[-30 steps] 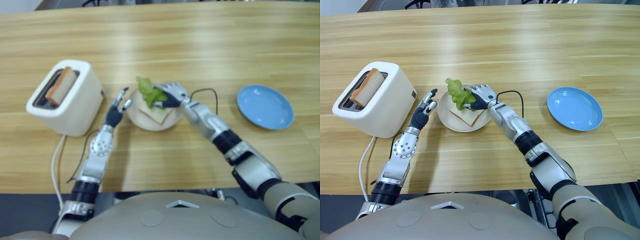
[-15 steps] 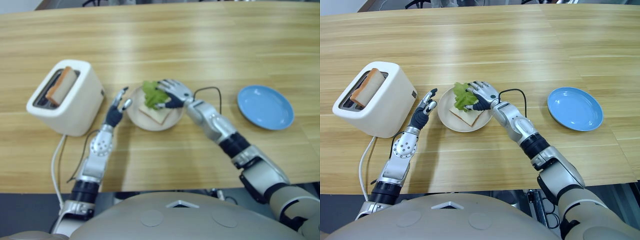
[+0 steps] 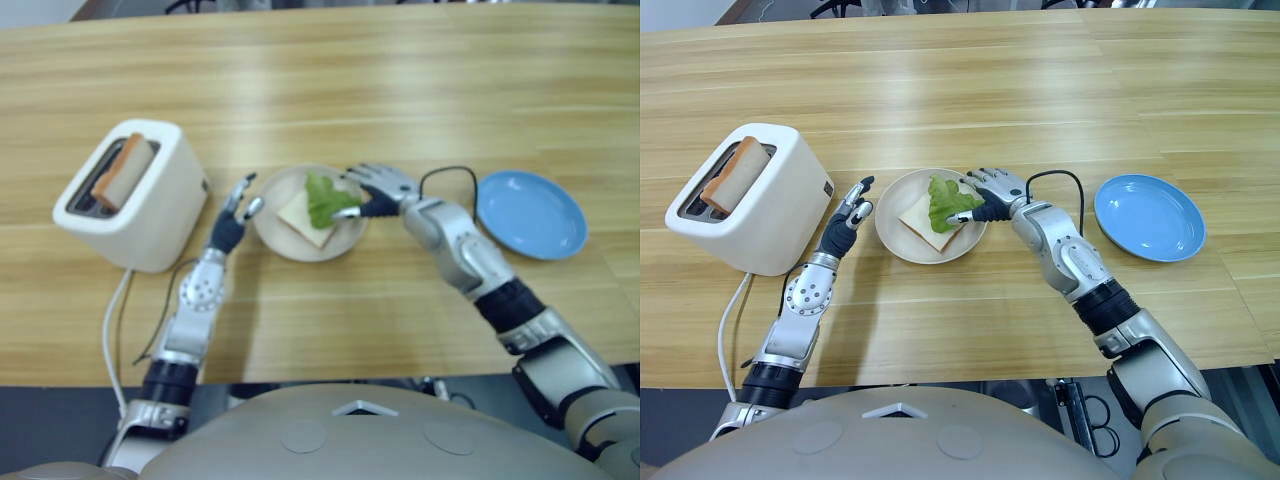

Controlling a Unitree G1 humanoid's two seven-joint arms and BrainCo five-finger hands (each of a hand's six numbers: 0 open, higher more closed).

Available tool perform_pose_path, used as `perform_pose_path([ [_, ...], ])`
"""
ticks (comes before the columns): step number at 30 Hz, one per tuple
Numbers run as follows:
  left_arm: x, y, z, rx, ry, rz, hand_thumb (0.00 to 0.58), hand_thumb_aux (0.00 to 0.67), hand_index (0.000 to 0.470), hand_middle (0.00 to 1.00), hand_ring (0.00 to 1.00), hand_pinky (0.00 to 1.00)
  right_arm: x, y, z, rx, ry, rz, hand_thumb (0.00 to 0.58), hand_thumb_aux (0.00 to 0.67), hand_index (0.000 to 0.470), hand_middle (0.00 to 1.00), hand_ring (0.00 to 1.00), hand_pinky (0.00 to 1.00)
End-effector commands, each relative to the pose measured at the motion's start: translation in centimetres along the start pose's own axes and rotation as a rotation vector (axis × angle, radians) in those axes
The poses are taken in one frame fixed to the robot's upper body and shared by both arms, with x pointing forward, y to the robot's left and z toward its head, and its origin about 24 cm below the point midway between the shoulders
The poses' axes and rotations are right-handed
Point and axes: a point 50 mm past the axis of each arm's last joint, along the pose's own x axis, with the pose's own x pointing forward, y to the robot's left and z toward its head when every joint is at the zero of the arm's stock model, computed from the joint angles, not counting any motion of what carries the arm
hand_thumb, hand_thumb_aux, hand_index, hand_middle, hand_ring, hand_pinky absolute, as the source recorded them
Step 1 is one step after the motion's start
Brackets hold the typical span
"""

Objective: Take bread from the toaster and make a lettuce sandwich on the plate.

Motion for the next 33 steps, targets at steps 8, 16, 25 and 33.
perform_pose_path([
  [8,0.1,4.6,6.5,0.067,-0.277,0.096,0.000,0.000,0.000,0.00,0.00,0.00,-4.1,-5.2,-2.0,0.629,-0.063,-0.535,0.000,0.000,0.000,0.00,0.00,0.00],
  [16,-2.5,13.9,15.5,0.436,-0.369,0.009,0.000,0.000,0.000,0.00,0.00,0.00,-5.6,1.1,-3.8,1.032,0.043,-0.512,0.000,0.000,0.000,0.00,0.00,0.00],
  [25,-2.8,20.5,10.4,1.132,0.150,0.072,0.000,0.000,0.000,0.00,0.00,0.00,-6.3,3.0,-4.2,1.019,0.102,-0.505,0.000,0.000,0.000,0.00,0.00,0.00],
  [33,-3.3,21.5,4.7,1.288,0.446,-0.090,0.000,0.000,0.000,0.00,0.00,0.00,-6.9,2.5,-4.5,0.980,0.110,-0.534,0.000,0.000,0.000,0.00,0.00,0.00],
])
